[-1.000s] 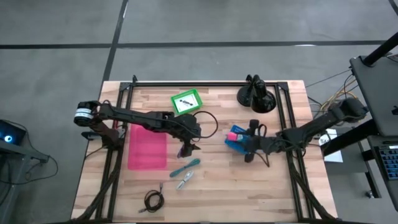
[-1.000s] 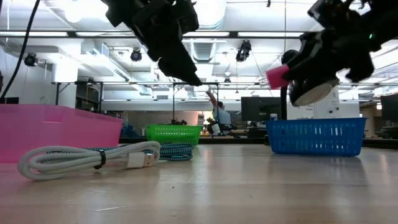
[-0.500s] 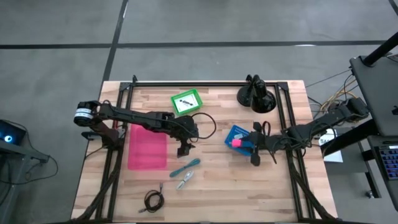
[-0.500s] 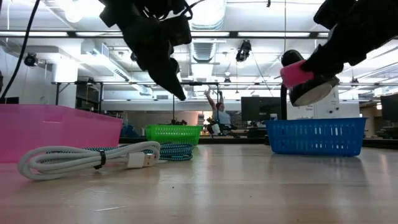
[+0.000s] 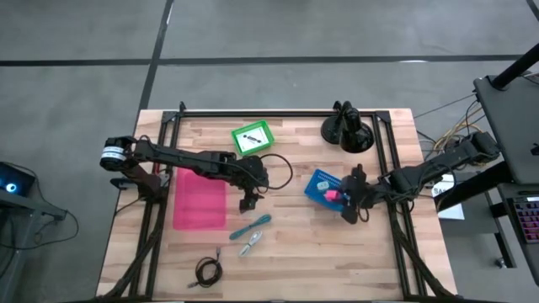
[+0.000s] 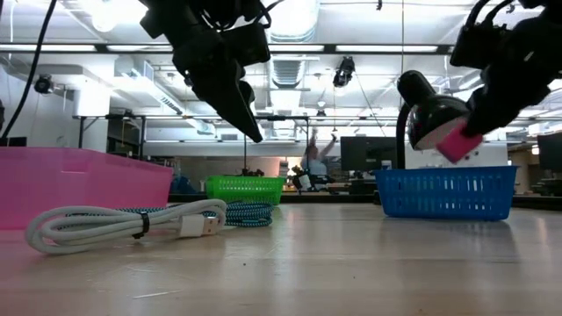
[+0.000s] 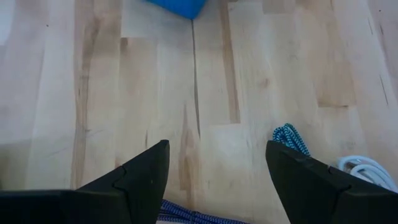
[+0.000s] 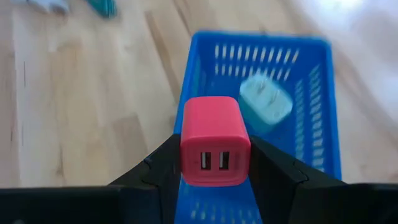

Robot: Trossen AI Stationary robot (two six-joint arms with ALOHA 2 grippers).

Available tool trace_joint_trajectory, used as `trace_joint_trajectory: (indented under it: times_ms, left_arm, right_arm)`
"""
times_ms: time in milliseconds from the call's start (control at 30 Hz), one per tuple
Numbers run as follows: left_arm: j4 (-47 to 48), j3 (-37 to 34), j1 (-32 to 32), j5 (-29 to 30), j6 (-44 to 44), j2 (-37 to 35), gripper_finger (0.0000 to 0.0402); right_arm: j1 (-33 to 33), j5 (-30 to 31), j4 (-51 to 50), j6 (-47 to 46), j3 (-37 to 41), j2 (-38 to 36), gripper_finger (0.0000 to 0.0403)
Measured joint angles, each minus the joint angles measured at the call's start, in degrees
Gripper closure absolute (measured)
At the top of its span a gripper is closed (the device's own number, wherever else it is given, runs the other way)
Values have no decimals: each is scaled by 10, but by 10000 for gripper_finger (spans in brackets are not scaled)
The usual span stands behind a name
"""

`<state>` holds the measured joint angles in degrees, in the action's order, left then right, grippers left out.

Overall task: Pick and place items into bin
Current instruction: Put the pink charger adapter into the blue bin

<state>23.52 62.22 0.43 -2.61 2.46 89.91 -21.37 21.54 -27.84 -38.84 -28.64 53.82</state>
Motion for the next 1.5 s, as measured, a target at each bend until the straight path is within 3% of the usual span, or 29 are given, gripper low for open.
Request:
trace_joint_trajectory:
  times_ms: [333, 900, 1500]
  left_arm:
    - [-4, -2, 0, 0, 0, 0, 152]
    - [-5, -3, 0, 0, 0, 0, 152]
    - [-6, -3, 0, 0, 0, 0, 152]
  right_arm:
    - [2, -40, -96, -32, -46, 26, 261]
    - [52, -97, -106, -43, -49, 116, 257]
    - [53, -97, -105, -42, -49, 119, 234]
